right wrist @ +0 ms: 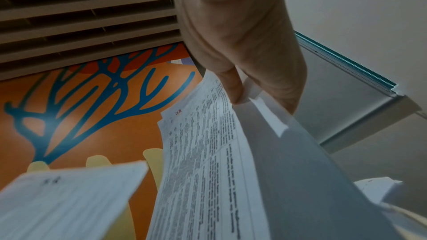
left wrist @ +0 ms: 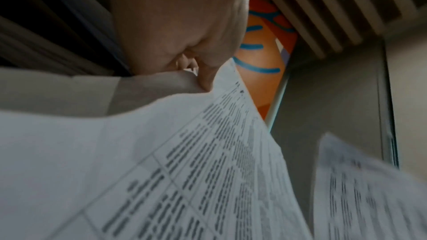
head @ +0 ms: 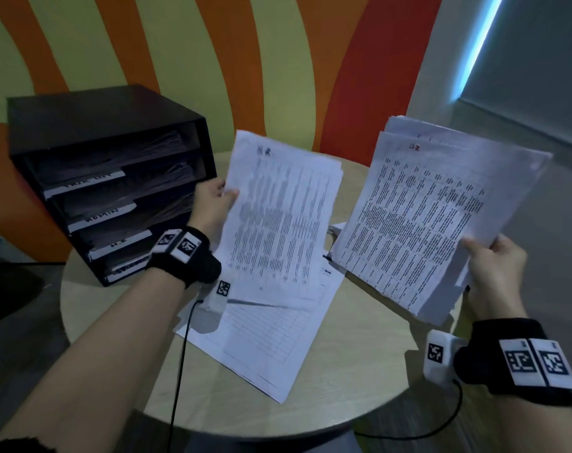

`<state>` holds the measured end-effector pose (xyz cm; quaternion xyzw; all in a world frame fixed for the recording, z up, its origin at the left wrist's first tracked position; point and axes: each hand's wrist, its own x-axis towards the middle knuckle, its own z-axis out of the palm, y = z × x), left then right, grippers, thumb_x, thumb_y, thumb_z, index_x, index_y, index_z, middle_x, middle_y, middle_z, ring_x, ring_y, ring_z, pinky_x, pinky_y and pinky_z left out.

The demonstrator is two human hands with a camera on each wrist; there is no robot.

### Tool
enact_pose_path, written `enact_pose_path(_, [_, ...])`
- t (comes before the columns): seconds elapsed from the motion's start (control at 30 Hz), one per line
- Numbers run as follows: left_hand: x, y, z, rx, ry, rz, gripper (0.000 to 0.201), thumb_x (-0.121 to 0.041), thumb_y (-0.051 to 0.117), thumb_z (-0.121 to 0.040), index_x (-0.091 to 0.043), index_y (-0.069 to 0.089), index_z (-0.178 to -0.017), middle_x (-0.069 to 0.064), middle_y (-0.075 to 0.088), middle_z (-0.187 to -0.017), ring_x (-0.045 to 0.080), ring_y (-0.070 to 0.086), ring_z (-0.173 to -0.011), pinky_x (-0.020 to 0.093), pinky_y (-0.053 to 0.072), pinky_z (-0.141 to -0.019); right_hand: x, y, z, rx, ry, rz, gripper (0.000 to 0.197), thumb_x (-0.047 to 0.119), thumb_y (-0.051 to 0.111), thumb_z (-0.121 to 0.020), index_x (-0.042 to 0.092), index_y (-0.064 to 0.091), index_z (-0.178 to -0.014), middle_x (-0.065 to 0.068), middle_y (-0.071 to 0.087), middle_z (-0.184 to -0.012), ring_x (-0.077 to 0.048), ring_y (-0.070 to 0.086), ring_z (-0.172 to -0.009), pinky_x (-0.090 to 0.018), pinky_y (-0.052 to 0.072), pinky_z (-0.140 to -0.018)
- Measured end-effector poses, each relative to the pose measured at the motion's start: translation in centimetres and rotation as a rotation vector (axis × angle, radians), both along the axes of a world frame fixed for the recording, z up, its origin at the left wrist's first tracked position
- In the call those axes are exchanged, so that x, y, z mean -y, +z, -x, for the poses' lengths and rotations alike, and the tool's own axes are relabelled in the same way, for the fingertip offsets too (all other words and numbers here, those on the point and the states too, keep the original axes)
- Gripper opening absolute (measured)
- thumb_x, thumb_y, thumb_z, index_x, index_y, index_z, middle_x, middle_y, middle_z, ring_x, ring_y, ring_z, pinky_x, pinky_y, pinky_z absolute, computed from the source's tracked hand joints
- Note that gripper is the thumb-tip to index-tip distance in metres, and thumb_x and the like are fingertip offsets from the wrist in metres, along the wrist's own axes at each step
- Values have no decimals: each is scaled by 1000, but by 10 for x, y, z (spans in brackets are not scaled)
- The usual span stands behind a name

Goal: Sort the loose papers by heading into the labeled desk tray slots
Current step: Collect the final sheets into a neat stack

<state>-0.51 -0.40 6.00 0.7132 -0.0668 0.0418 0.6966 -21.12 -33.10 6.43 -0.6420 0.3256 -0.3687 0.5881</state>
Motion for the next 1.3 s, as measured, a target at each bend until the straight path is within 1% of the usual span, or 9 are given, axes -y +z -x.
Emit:
enact_pose_path(0.1, [-7, 28, -2, 91, 23, 83, 21, -3, 53, -96, -2, 65, -114, -3, 73, -87, 9, 71, -74, 26, 58, -69, 0, -1, -1, -7, 16, -12, 14, 3, 57, -86, -3, 63, -96, -31, 63, -113, -26, 59, -84, -41, 50, -80])
enact_pose_path(0.3, [25, 33, 8, 149, -18, 38, 9, -13, 57, -97, -8, 61, -102, 14, 69, -107, 31, 68, -96, 53, 54, -88, -13, 6, -5, 49, 123, -46, 7, -1, 56, -85, 3, 62, -87, -26, 66, -107, -24, 58, -84, -37, 45, -76])
enact_pose_path(0.4, [52, 25, 25, 180, -111, 6, 21, -22, 50, -101, -10, 55, -118, 8, 66, -117, 27, 65, -105, 51, 54, -90, -22, 9, -10, 78, 218, -29, 8, 4, 60, -84, -3, 61, -88, -32, 63, -109, -24, 59, -87, -40, 44, -77])
enact_pose_path(0.47, [67, 21, 33, 186, -165, -5, 27, -34, 49, -99, -19, 52, -121, 1, 65, -120, 23, 64, -108, 50, 52, -93, -30, 11, -11, 100, 300, -7, 11, 6, 57, -92, 11, 67, -93, -15, 72, -103, -24, 66, -92, -39, 50, -80])
enact_pose_path(0.6, [88, 15, 41, 217, -148, -98, 23, -30, 44, -101, -13, 49, -115, 4, 64, -112, 21, 61, -104, 47, 51, -93, -53, 21, -11, 163, 392, 0, 26, 20, 45, -103, 18, 65, -86, 12, 74, -80, -2, 69, -75, -21, 51, -65])
enact_pose_path(0.77, [96, 14, 46, 246, -66, -78, 14, -20, 42, -103, -13, 36, -113, 12, 55, -115, 21, 55, -99, 31, 45, -82, -70, 21, -12, 332, 463, -14, 55, 61, 58, -80, 17, 57, -111, 3, 68, -110, -10, 67, -102, -27, 55, -80])
enact_pose_path(0.97, [97, 39, 54, 352, -185, 27, 25, -6, 47, -99, -7, 46, -124, 11, 61, -119, 21, 61, -109, 35, 51, -95, -75, 22, -10, 321, 353, 287, 31, -6, 44, -96, 12, 51, -120, 5, 64, -106, -2, 63, -98, -18, 51, -80])
enact_pose_path(1.17, [89, 45, 50, 391, -277, 104, 23, -10, 48, -101, 3, 52, -119, 17, 64, -117, 25, 64, -104, 35, 54, -88, -67, 31, -6, 455, 310, 323, 24, 0, 49, -98, 8, 48, -121, 6, 61, -107, -1, 60, -98, -14, 48, -79])
enact_pose_path(1.3, [78, 23, 35, 204, -433, -127, 28, -1, 46, -100, 4, 48, -127, 16, 60, -126, 24, 60, -113, 35, 50, -94, -53, 12, -15, 157, 372, 222, 31, 0, 61, -90, 12, 54, -118, 7, 67, -106, -9, 64, -99, -23, 53, -81])
